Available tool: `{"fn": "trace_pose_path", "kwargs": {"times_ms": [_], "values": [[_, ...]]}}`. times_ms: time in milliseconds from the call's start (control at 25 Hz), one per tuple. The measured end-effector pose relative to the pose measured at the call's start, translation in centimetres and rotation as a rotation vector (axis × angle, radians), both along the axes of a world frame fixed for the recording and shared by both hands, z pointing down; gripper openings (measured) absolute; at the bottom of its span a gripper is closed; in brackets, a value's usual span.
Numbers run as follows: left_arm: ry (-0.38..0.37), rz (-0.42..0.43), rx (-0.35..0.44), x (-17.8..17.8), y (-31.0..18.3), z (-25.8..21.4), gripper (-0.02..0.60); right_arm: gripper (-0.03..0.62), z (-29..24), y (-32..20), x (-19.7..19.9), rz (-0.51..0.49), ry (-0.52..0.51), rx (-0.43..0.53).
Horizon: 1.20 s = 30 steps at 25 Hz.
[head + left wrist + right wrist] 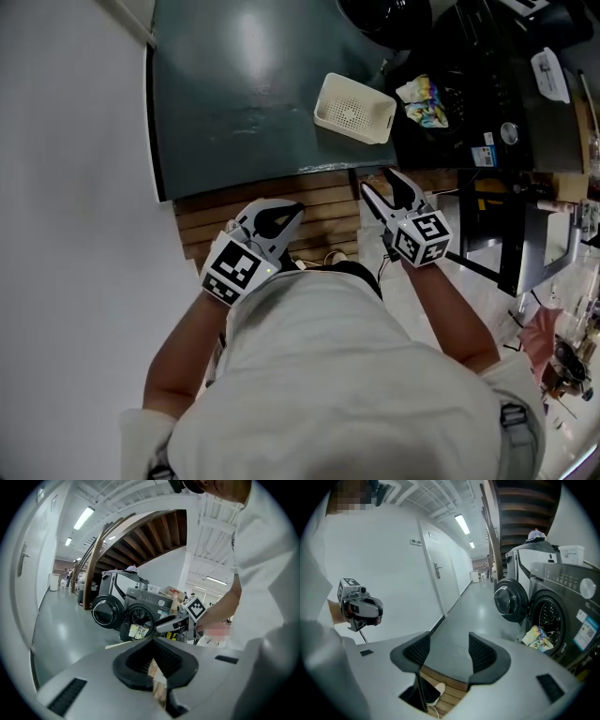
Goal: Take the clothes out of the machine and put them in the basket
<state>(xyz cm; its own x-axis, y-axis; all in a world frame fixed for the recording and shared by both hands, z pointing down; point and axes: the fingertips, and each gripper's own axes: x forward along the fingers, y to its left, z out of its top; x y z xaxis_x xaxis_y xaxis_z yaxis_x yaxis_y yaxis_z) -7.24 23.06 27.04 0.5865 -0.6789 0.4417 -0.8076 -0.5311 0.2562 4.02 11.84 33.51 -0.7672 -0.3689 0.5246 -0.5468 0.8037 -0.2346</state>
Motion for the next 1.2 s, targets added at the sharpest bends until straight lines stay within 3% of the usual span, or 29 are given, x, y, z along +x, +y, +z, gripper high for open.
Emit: {"fn": "trace_pose_path", "kwargs": {"times_ms": [200, 360, 760, 1040, 1200], "values": [[0.028, 0.093, -0.027, -5.7, -2.4, -3.2, -0.005, 0.261, -4.0, -1.9, -5.1, 0.064, 0.023, 0.016], [0.059, 0.135, -0.038, -6.4, -4.9, -3.9, -0.005, 0.262, -4.8, -4.7, -3.9, 0.152, 0.046, 0.024], [0.069, 0.295, -0.118, -3.1, -11.8, -1.8, -0.005, 0.262, 2.9, -15.6, 3.0, 0.417, 0.091, -0.057], [0.102, 0.384, -0.181, 1.3, -19.4, 2.3, -0.005, 0.264, 10.2, -25.2, 7.7, 0.54, 0.118, -0.126], [0.123, 0.426, -0.198, 3.8, -23.5, 4.6, -0.005, 0.279, 15.2, -30.4, 10.4, 0.565, 0.193, -0.131]]}}
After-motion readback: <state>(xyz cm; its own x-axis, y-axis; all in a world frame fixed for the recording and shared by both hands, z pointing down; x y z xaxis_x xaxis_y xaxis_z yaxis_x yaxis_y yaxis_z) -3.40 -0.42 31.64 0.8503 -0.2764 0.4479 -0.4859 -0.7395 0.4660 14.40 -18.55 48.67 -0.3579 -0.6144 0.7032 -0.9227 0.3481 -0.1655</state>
